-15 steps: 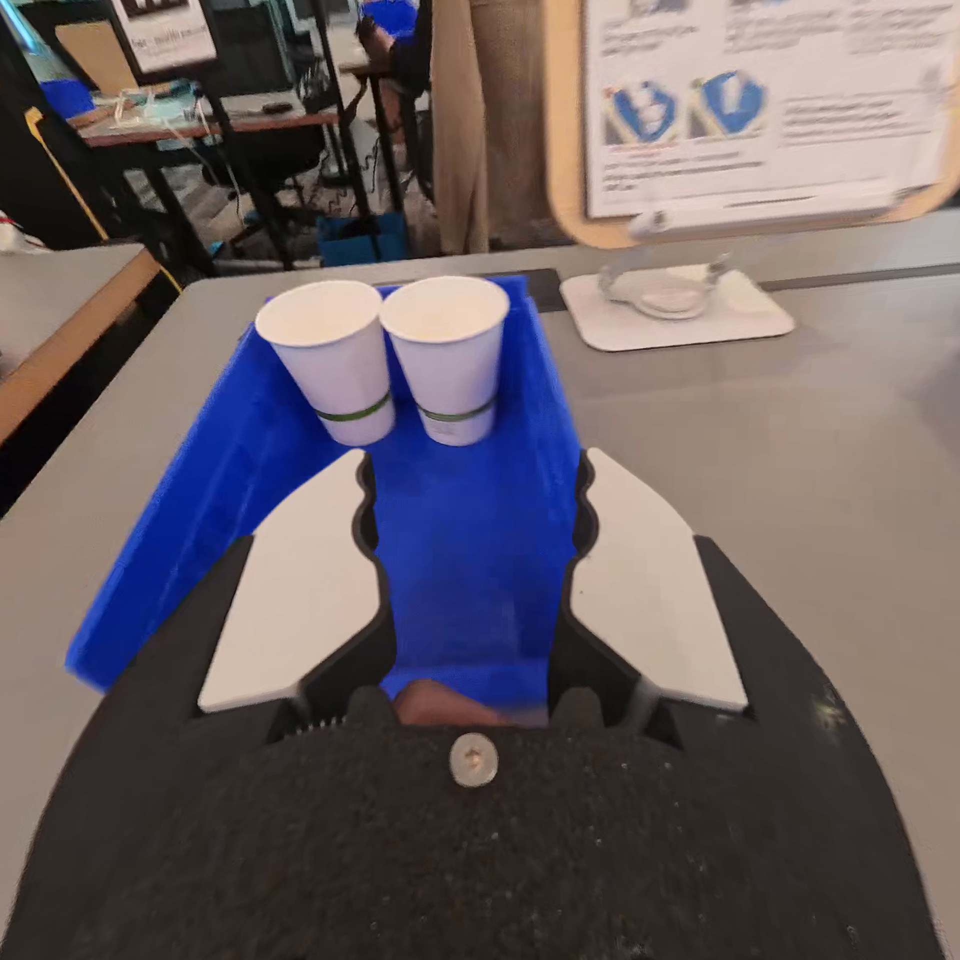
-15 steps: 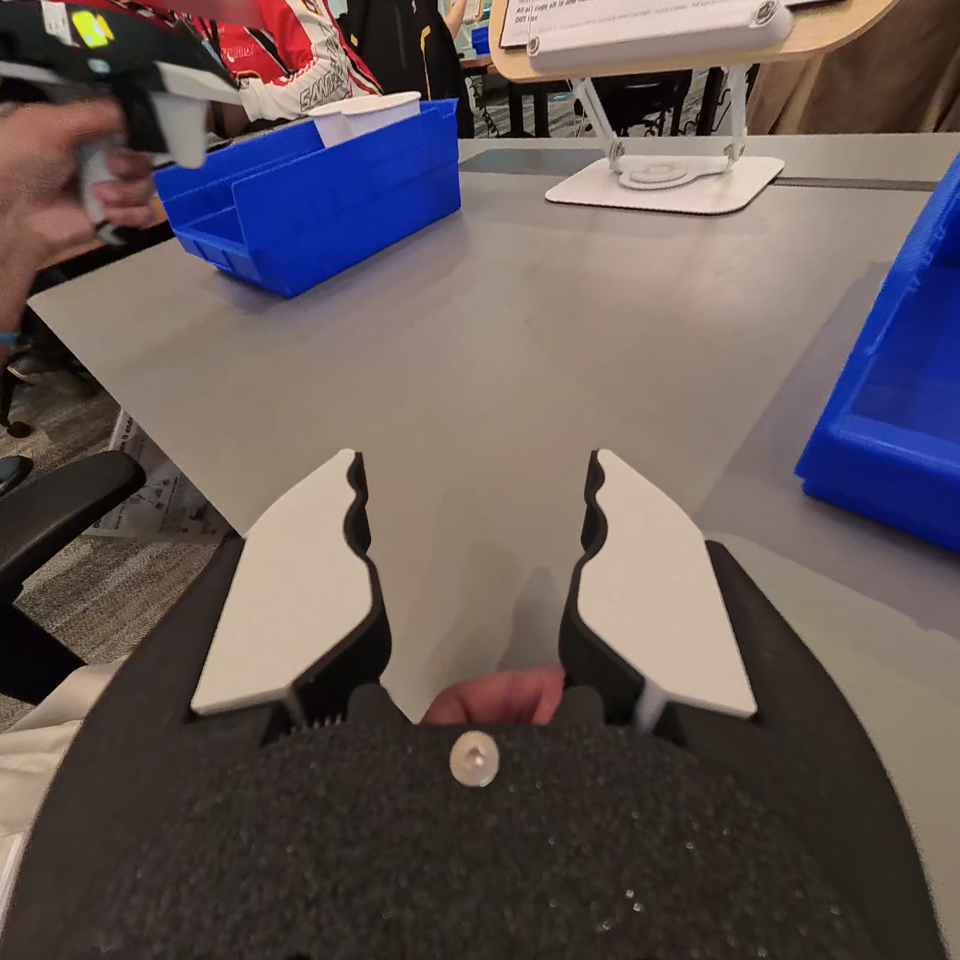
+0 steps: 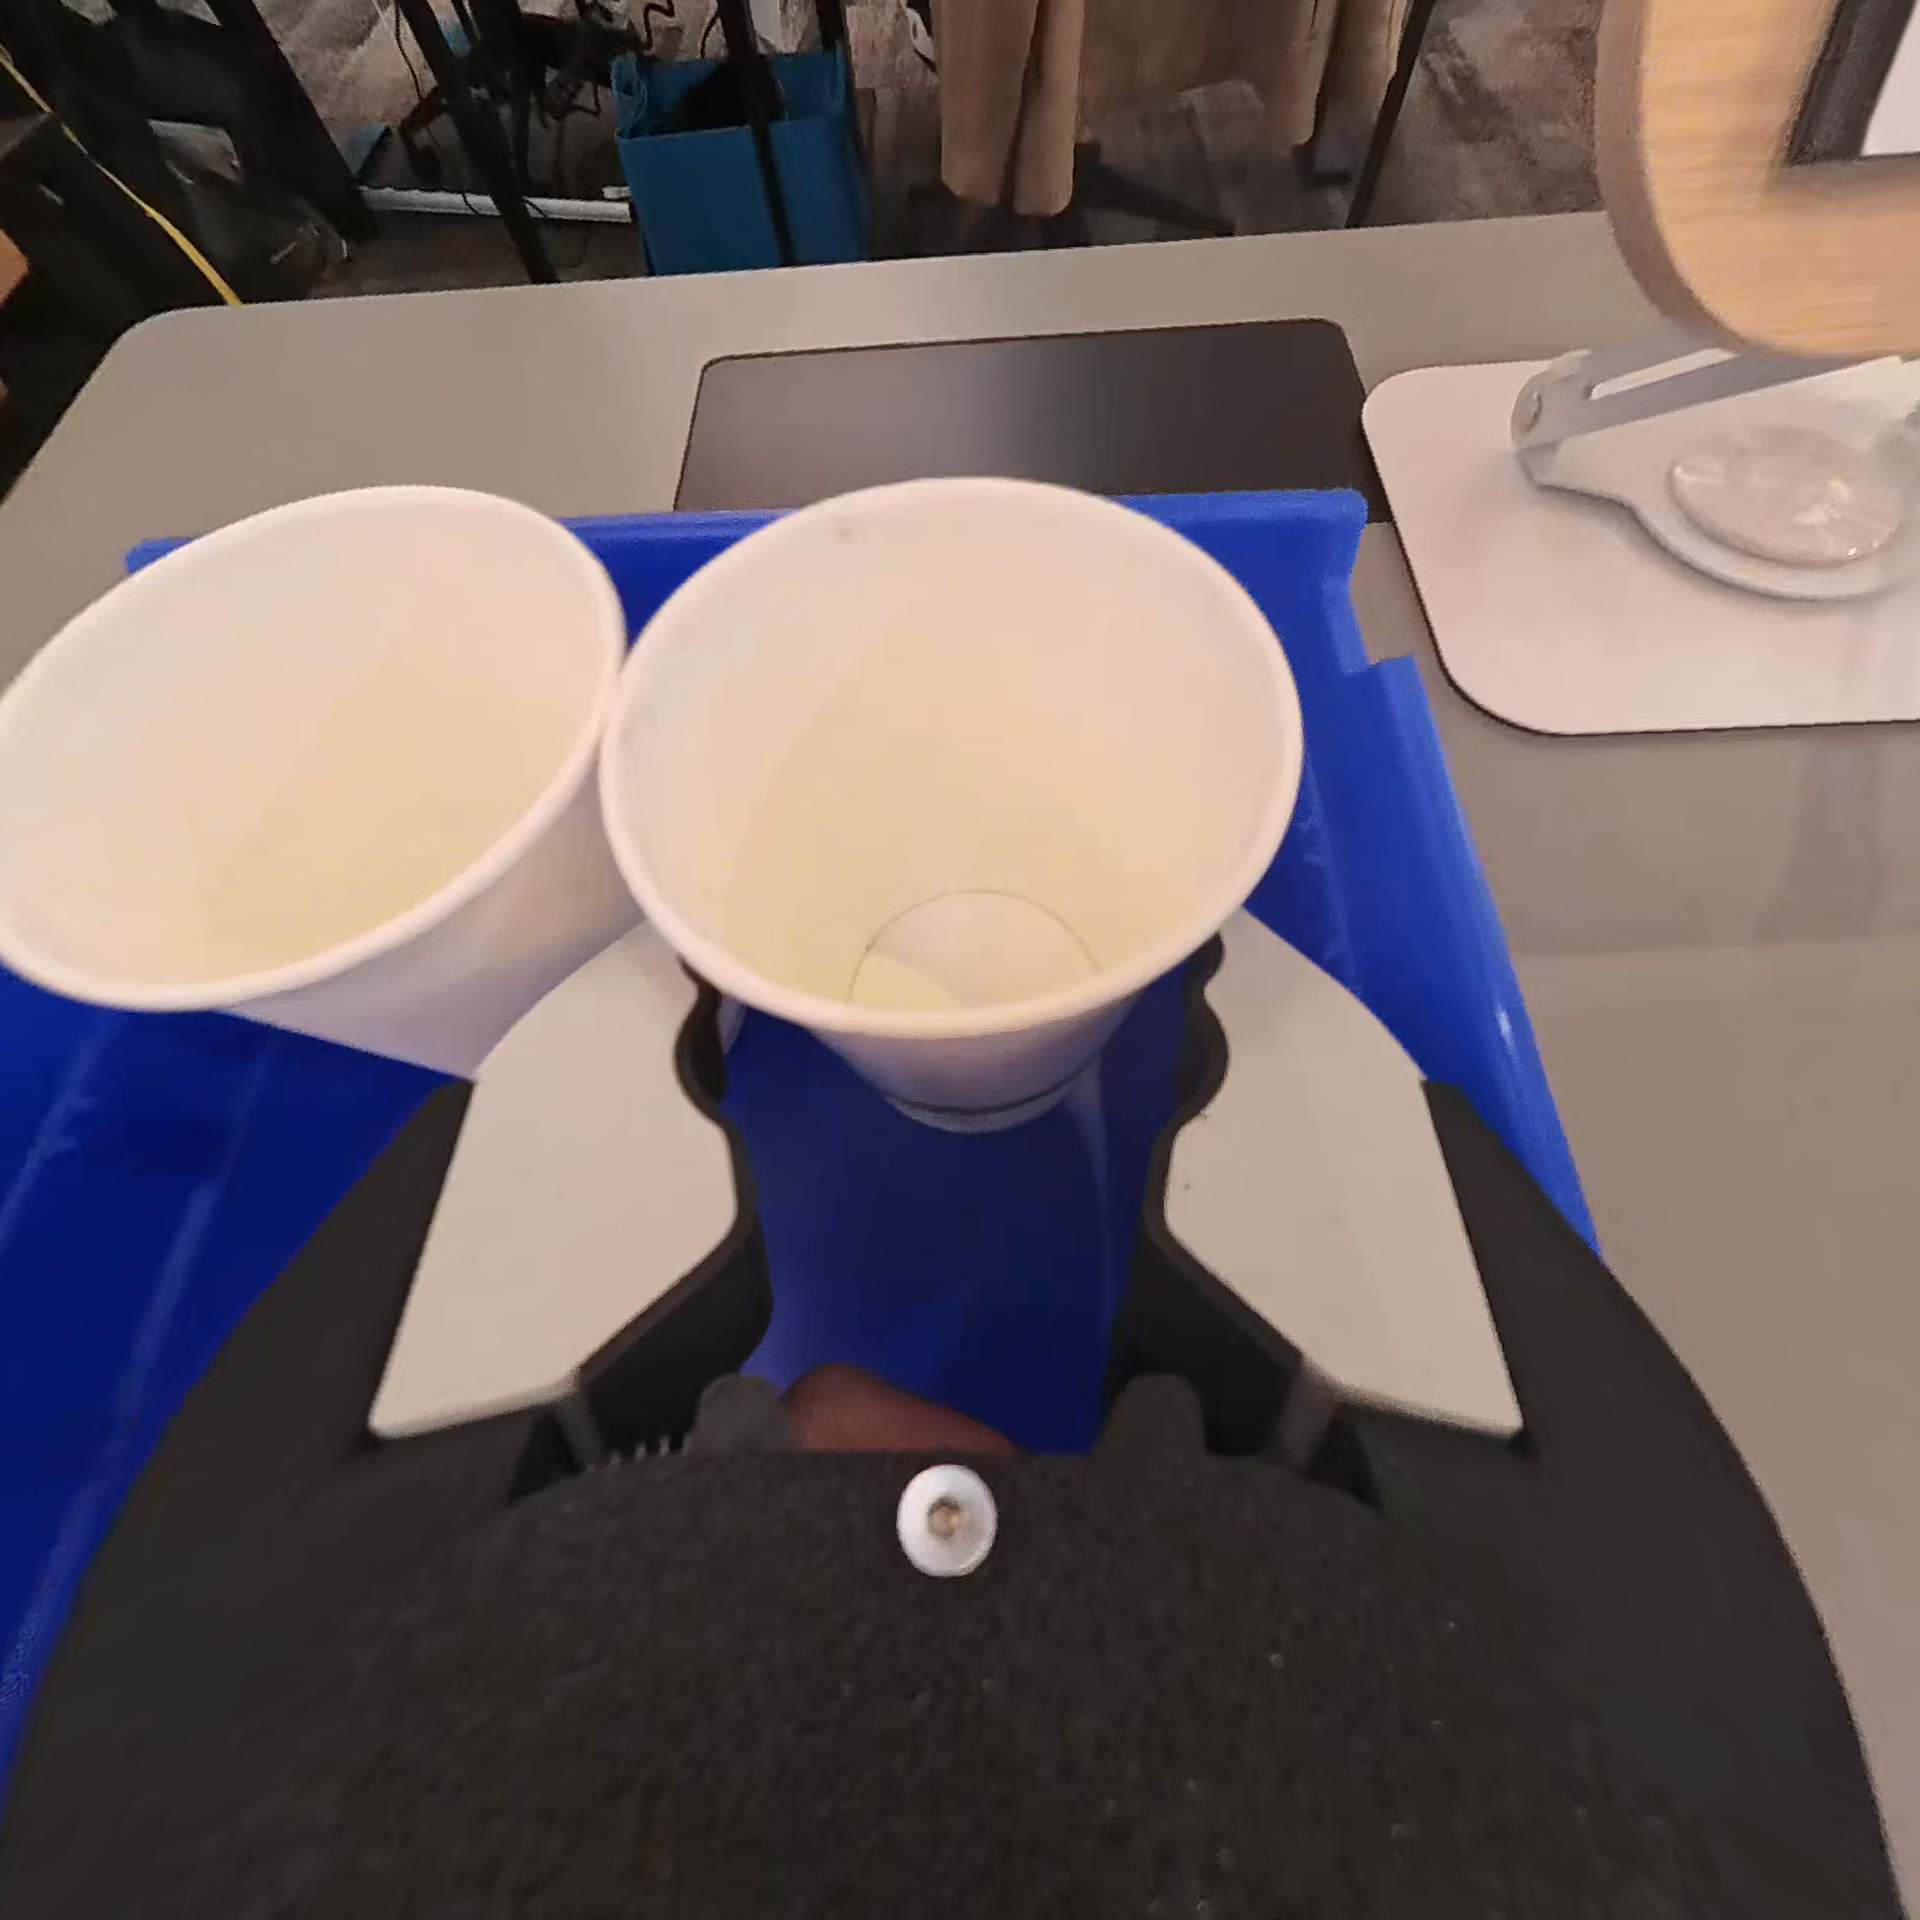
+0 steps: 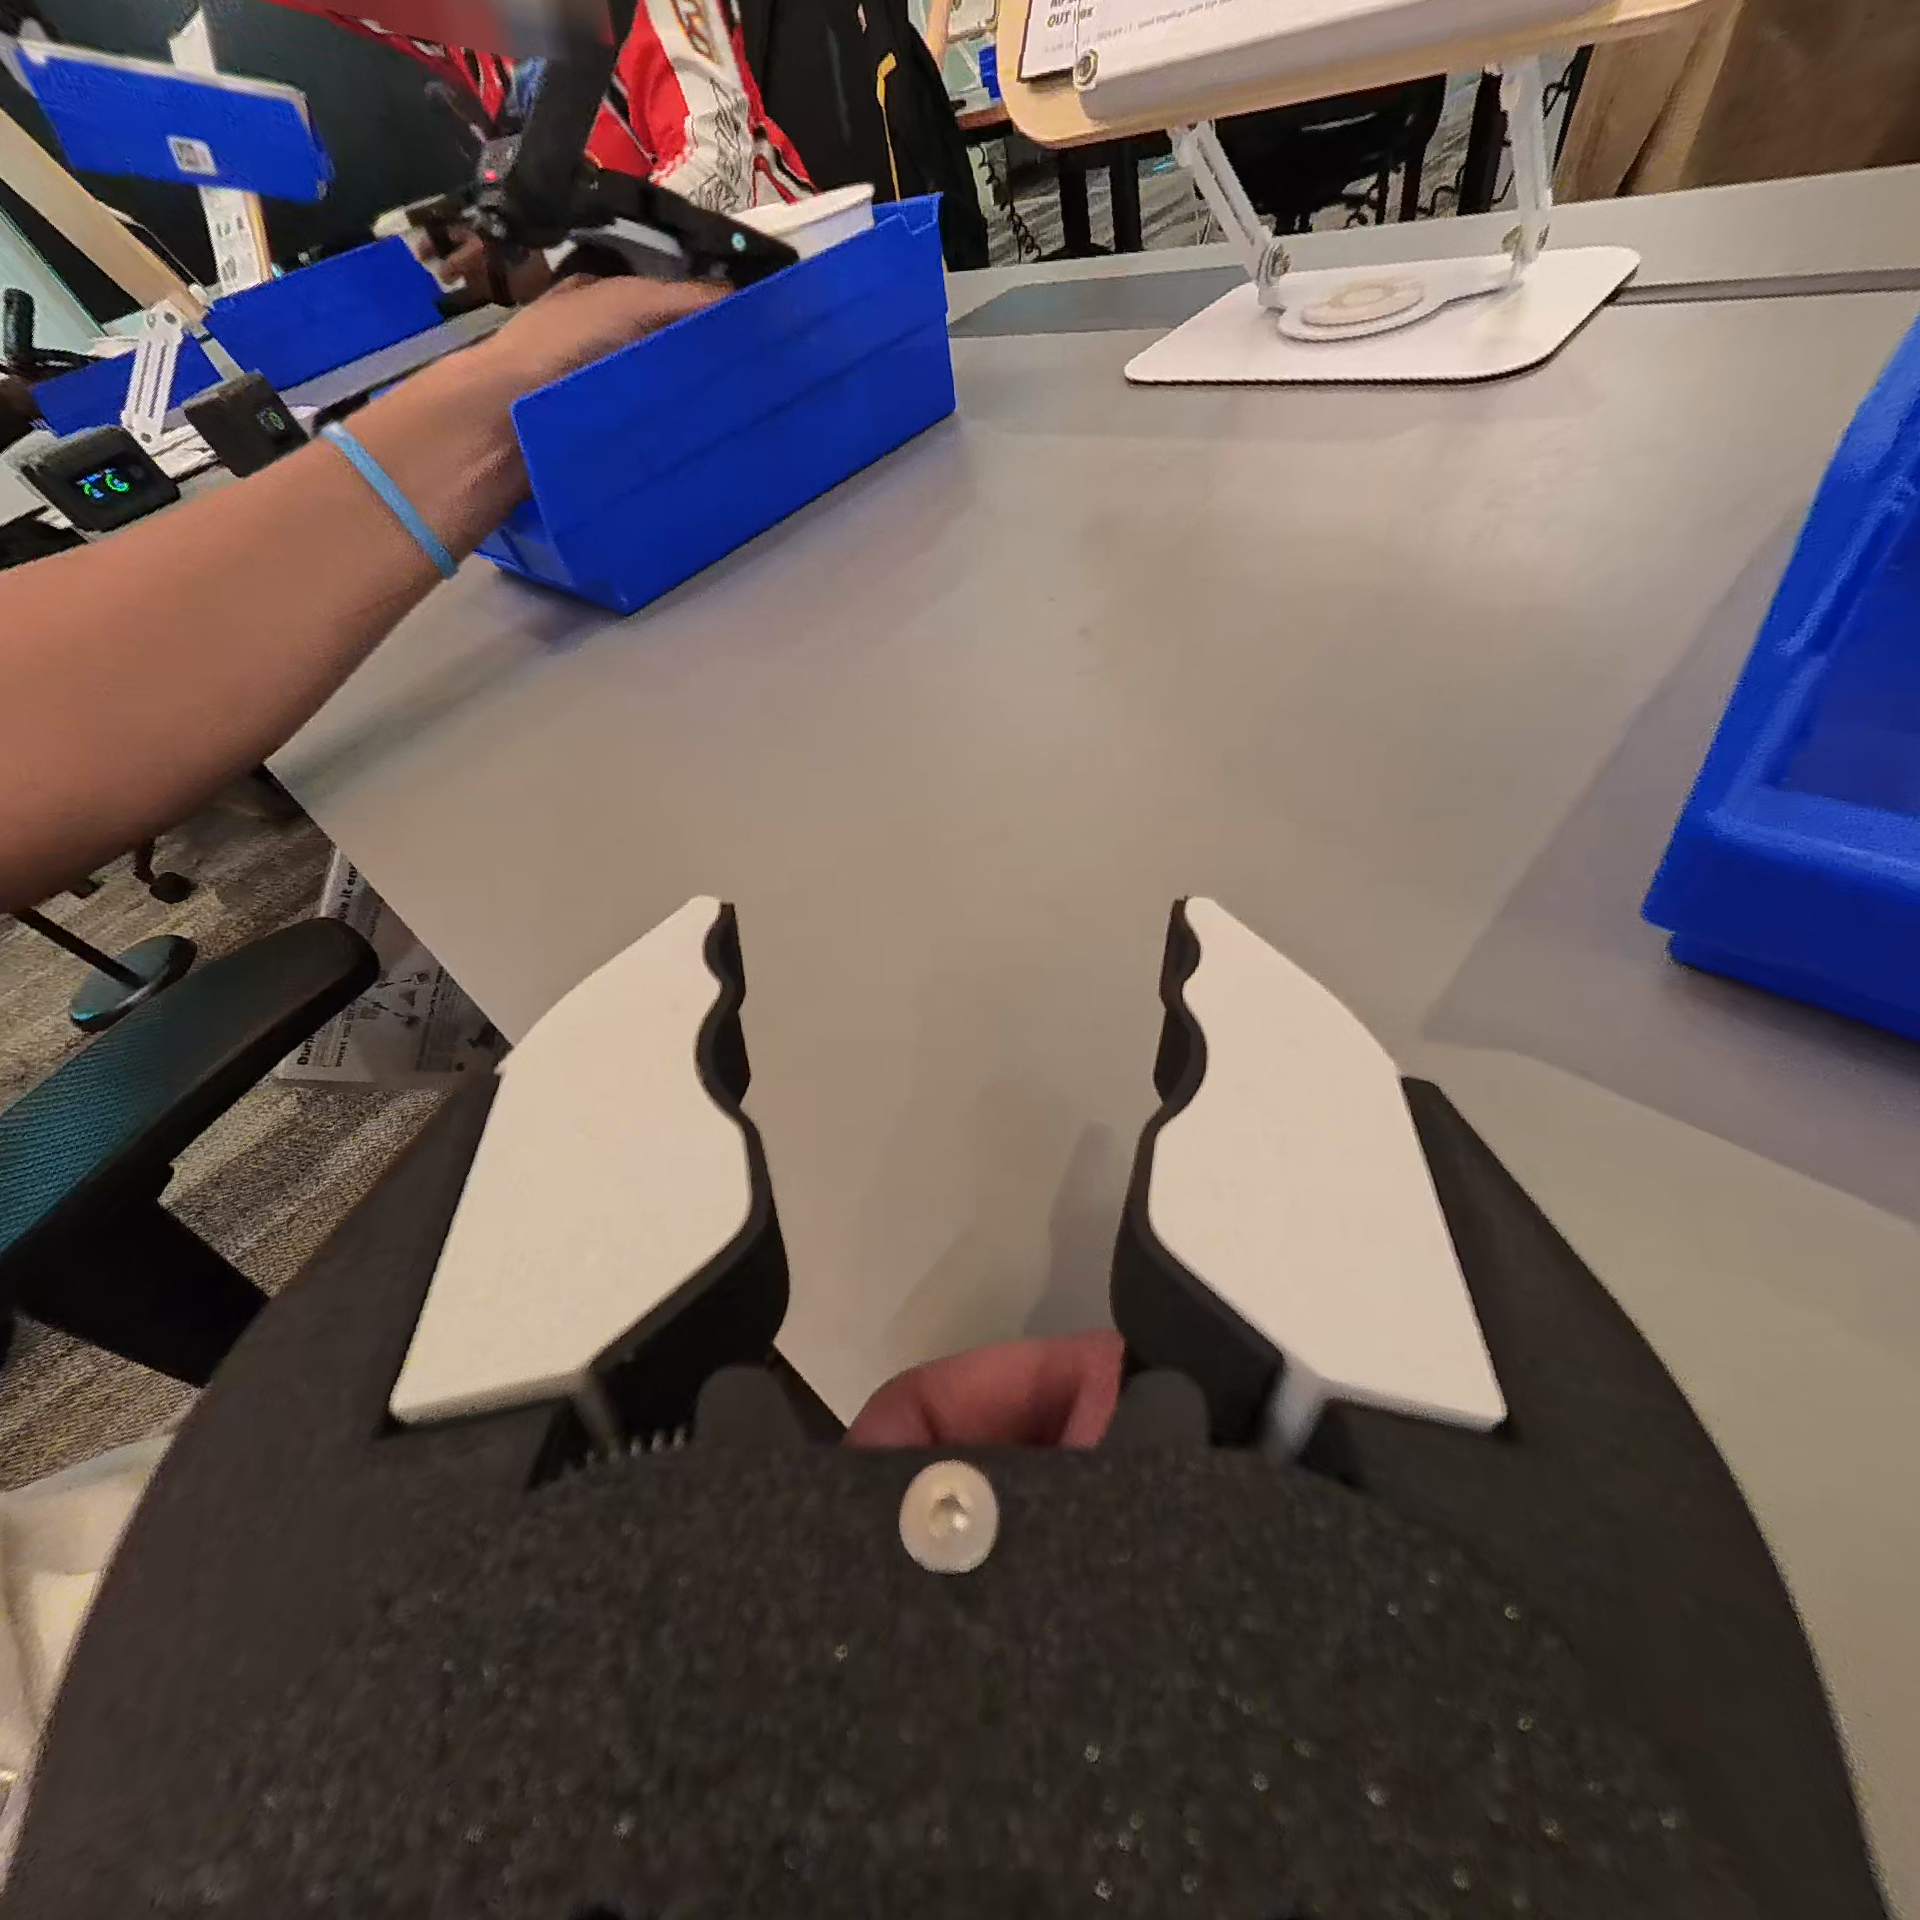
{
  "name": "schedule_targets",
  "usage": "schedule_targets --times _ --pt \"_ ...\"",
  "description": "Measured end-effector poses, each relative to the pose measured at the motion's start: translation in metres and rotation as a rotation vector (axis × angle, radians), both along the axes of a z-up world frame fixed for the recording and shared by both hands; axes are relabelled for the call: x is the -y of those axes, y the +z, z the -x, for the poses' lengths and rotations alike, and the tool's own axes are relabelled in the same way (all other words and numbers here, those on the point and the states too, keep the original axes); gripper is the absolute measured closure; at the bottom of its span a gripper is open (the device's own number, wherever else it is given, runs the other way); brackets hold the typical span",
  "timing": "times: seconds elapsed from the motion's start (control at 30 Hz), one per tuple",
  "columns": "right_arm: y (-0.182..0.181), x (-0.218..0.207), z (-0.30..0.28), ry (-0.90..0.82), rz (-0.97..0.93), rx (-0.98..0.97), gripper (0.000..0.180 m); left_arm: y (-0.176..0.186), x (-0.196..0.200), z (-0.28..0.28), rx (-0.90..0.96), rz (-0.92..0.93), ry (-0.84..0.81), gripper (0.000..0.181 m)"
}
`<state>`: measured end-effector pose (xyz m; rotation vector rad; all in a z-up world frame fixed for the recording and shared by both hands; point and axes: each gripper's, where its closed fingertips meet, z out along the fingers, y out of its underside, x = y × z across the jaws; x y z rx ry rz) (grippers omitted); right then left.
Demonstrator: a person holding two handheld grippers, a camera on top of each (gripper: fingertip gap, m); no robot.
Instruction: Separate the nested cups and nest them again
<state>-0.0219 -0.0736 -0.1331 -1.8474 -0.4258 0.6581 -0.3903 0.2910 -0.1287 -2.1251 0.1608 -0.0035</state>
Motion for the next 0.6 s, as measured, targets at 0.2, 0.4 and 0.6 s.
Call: schedule_targets --times 0.2,0.4,0.6 --pt "-0.003 0.000 0.001 0.013 0.016 -0.011 0.104 0.008 0.000 -0.002 0.064 -0.052 -0.029 0.099" --pt "0.009 0.000 -0.010 -0.003 -0.012 -0.019 0.104 0.072 0.064 0.008 0.115 -0.219 -0.157 0.100" --pt "0.031 0.001 -0.020 0.020 -0.063 -0.064 0.106 0.124 0.188 -0.011 0.114 -0.291 -0.452 0.100"
